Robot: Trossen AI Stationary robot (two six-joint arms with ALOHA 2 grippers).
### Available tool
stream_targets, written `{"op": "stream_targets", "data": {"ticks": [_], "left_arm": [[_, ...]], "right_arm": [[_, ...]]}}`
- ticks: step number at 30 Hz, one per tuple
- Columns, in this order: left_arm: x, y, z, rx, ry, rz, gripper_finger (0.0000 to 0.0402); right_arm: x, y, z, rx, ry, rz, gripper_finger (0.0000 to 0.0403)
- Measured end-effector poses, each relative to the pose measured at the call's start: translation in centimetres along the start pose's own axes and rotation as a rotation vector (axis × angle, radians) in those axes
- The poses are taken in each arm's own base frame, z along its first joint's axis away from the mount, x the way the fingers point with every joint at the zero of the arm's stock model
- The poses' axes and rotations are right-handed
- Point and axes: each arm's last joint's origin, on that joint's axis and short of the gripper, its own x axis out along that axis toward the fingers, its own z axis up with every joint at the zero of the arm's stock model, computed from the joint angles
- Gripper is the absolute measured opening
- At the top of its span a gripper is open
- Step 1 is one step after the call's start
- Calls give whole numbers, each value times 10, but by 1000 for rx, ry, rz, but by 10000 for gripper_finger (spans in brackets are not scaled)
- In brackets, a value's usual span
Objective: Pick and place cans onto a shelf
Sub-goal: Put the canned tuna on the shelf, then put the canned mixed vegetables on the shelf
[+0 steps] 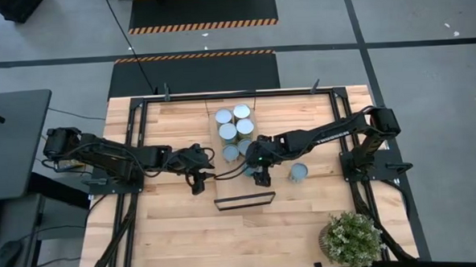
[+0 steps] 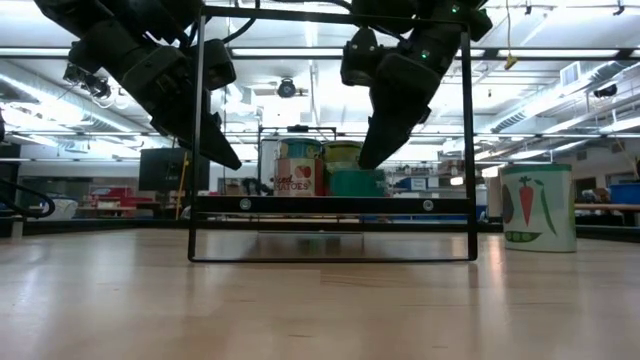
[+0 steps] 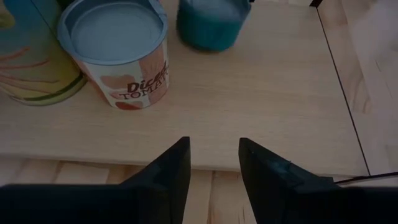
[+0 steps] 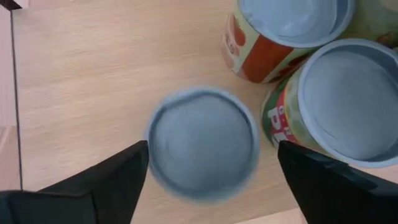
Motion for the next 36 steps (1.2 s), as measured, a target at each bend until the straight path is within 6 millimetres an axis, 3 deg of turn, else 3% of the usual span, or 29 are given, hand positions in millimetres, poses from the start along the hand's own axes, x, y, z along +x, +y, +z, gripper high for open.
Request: {"op": "stream_targets", "data": {"ticks": [16, 30, 36], "left_arm": [[0, 0, 0, -1, 4, 1, 142], [0, 0, 0, 4, 2, 1, 142], [0, 0, 0, 0, 1, 0, 142]], "right_arm": [[-9, 11, -6, -14, 76, -68, 381], [-9, -1, -4, 41, 58, -176, 381], [-20, 1, 0, 23, 114, -190, 381]]}}
